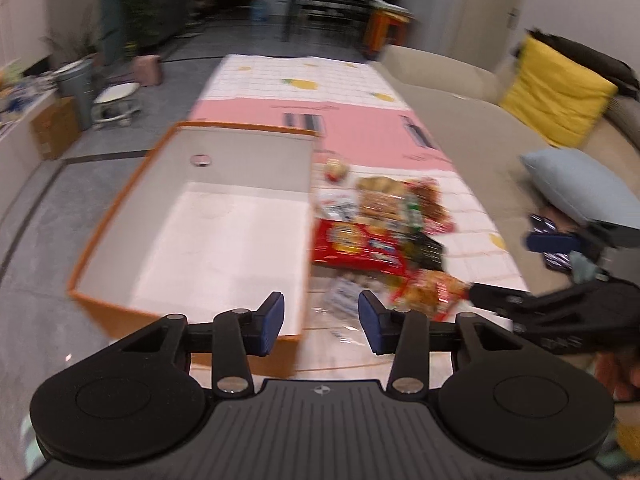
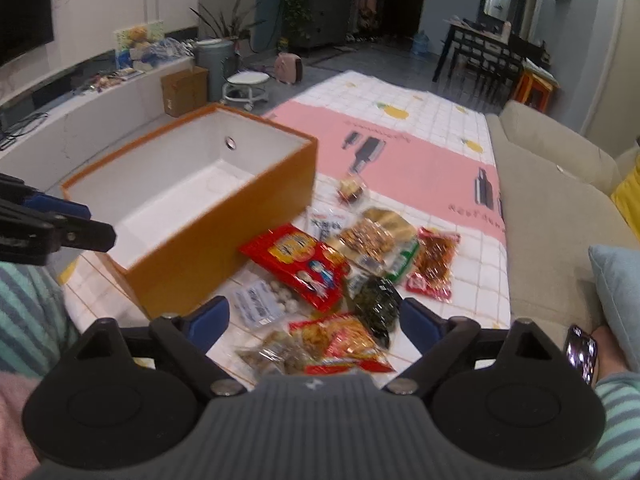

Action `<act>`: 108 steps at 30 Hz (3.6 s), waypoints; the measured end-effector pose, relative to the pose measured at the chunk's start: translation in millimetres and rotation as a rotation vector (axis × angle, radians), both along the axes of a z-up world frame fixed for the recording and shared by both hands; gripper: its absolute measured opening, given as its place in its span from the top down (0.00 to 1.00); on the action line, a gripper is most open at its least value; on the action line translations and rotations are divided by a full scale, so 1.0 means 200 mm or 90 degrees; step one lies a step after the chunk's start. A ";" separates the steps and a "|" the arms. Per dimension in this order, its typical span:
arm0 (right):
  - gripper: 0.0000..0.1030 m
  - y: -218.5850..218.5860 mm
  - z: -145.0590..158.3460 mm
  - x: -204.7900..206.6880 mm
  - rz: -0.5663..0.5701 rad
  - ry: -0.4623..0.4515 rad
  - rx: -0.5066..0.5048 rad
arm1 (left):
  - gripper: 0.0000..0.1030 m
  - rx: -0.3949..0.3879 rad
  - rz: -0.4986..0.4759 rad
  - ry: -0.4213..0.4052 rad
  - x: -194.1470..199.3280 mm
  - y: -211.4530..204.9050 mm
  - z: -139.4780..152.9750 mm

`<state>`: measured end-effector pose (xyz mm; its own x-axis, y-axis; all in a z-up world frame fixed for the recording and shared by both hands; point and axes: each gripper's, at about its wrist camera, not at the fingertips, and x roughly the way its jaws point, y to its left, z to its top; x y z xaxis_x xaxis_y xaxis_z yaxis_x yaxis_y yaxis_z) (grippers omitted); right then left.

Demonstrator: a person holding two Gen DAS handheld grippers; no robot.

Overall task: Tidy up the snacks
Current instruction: 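Grasp the clear green-brown snack bag with the left gripper while the right grasps the red Mimi bag, then carry both bags over the orange box and open both grippers to drop them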

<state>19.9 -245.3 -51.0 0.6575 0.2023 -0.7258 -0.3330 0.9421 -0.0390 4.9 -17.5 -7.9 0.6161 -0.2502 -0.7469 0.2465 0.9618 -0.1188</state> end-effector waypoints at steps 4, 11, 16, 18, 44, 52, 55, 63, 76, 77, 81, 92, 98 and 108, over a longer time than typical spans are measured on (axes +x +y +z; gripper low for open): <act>0.15 -0.04 -0.09 0.04 0.004 0.031 -0.010 | 0.43 -0.013 -0.064 0.017 0.03 -0.11 -0.04; 0.17 -0.09 -0.27 0.14 0.019 0.101 -0.021 | 0.36 0.074 -0.168 0.058 0.13 -0.32 -0.19; 0.17 -0.11 -0.36 0.23 0.028 0.126 -0.016 | 0.36 0.075 -0.212 0.107 0.21 -0.38 -0.29; 0.19 -0.12 -0.39 0.26 0.028 0.138 -0.004 | 0.36 0.060 -0.212 0.133 0.24 -0.40 -0.33; 0.43 -0.21 -0.62 0.44 0.029 0.214 0.066 | 0.39 -0.006 -0.114 0.251 0.41 -0.49 -0.72; 0.54 -0.19 -0.61 0.42 0.037 0.204 0.056 | 0.50 -0.003 -0.116 0.242 0.40 -0.49 -0.71; 0.57 -0.17 -0.59 0.40 0.043 0.199 0.045 | 0.50 0.011 -0.115 0.236 0.38 -0.49 -0.68; 0.58 -0.18 -0.46 0.31 0.025 0.174 0.055 | 0.52 0.030 -0.097 0.197 0.30 -0.43 -0.52; 0.58 -0.11 -0.10 0.15 0.019 0.076 0.090 | 0.52 -0.011 -0.015 0.079 0.19 -0.16 -0.11; 0.58 -0.08 -0.06 0.14 0.027 0.064 0.091 | 0.52 -0.008 -0.007 0.068 0.19 -0.13 -0.07; 0.58 0.05 0.10 0.14 0.080 0.020 0.099 | 0.52 0.018 0.026 0.033 0.22 0.02 0.05; 0.58 0.58 0.21 0.31 0.260 0.019 0.035 | 0.52 0.125 0.031 0.088 0.55 0.30 0.06; 0.58 0.81 0.12 0.46 0.317 0.064 -0.028 | 0.52 0.152 0.000 0.156 0.66 0.38 -0.08; 0.58 1.03 -0.11 0.59 0.384 0.141 -0.107 | 0.52 0.226 -0.070 0.239 0.76 0.40 -0.32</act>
